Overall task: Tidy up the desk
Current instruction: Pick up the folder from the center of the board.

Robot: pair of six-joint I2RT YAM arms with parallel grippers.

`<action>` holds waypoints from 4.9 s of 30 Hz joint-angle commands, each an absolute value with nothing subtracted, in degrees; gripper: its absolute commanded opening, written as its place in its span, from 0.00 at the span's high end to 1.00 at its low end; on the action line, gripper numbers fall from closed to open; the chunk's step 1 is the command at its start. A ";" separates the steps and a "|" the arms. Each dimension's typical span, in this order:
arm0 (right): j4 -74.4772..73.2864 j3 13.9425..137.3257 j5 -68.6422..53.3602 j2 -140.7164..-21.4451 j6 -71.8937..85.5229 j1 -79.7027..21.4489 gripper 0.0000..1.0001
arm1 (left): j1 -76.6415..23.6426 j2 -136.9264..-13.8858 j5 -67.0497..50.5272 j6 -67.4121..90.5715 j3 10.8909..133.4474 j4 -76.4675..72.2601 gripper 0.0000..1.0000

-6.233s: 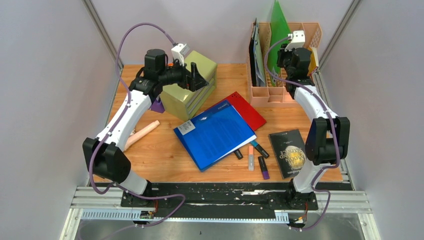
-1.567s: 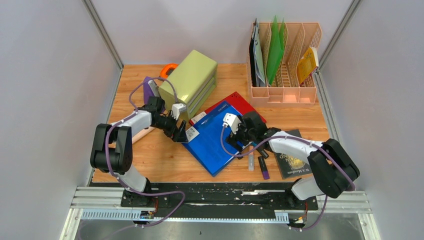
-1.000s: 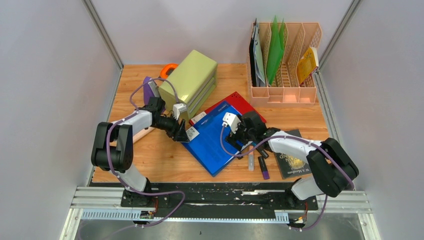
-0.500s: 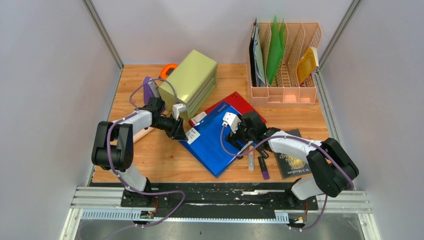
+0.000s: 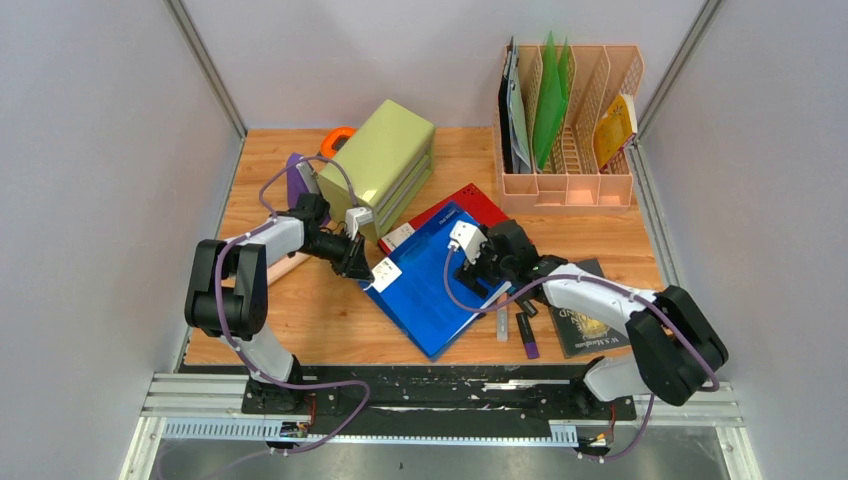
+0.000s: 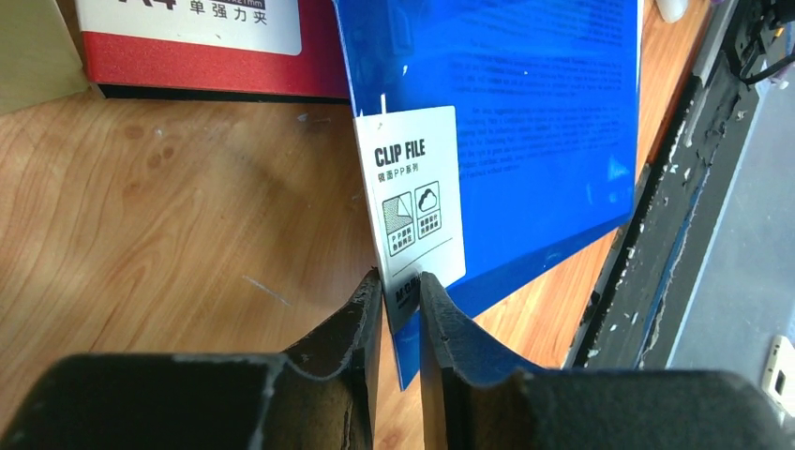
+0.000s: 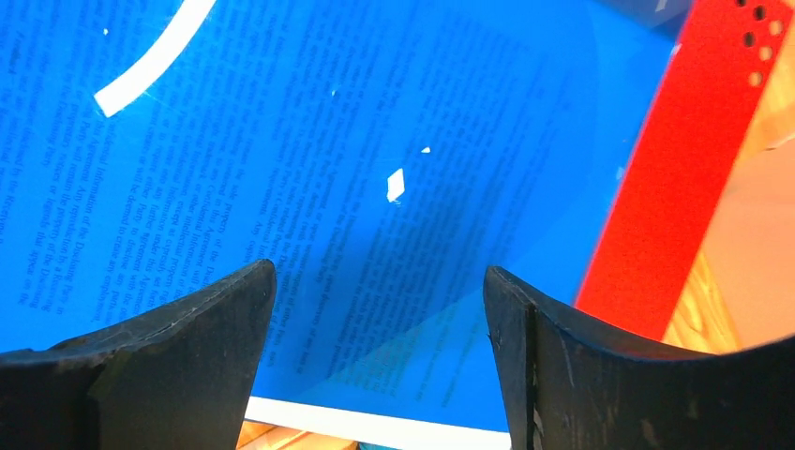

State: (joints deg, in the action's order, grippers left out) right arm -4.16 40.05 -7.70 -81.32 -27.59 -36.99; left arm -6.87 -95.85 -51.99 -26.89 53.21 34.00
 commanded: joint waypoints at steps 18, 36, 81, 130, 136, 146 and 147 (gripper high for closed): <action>-23.61 65.90 -10.32 -67.25 -29.25 -31.84 0.14 | -6.82 -75.40 -49.98 -30.19 72.63 54.81 1.00; -42.23 82.73 -27.51 -71.04 -35.16 -32.16 0.11 | -10.26 -67.94 -49.59 -29.14 86.83 57.16 1.00; -60.60 97.15 -21.82 -81.33 -45.45 -44.31 1.00 | -26.03 -73.21 -39.05 -44.35 96.93 64.85 0.06; -40.69 112.10 -19.28 -82.16 4.81 -18.85 0.09 | -33.99 -76.60 -5.03 -27.47 102.60 40.54 1.00; -36.75 108.55 -31.01 -82.11 18.55 -12.54 0.04 | -44.28 -80.30 14.87 -35.31 102.75 34.85 1.00; -16.50 84.07 -51.27 -76.02 43.29 0.85 0.03 | -54.47 -85.26 35.94 -42.00 95.84 18.08 1.00; -15.22 81.99 -52.24 -75.71 44.21 1.60 0.03 | -54.92 -85.67 36.69 -42.54 95.33 17.48 1.00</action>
State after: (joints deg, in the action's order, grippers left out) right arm -28.05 89.23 -41.10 -78.94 30.37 -2.48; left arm -52.75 -85.89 26.39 -38.02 96.12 30.06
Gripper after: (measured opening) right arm 0.978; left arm 0.018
